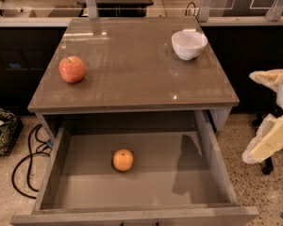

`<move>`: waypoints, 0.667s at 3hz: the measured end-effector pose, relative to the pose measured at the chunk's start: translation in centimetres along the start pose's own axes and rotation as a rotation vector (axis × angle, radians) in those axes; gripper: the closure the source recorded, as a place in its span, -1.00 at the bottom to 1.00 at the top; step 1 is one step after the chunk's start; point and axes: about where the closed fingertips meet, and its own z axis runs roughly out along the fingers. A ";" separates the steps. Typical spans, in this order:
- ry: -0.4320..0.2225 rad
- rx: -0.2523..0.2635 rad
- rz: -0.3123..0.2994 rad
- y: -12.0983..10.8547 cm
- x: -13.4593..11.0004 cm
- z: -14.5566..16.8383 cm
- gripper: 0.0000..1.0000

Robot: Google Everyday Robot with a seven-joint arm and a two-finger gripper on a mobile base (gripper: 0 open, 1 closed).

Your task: Pick orange from top drawer and place on counter

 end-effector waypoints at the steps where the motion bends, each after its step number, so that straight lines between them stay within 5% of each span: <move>1: -0.112 -0.023 0.016 1.1 0.2 2.7 -1.00; 2: -0.178 -0.035 0.038 2.3 0.7 5.0 -1.00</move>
Offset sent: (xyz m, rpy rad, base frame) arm -0.0069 0.0310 -0.0811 0.2741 -0.0172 0.0221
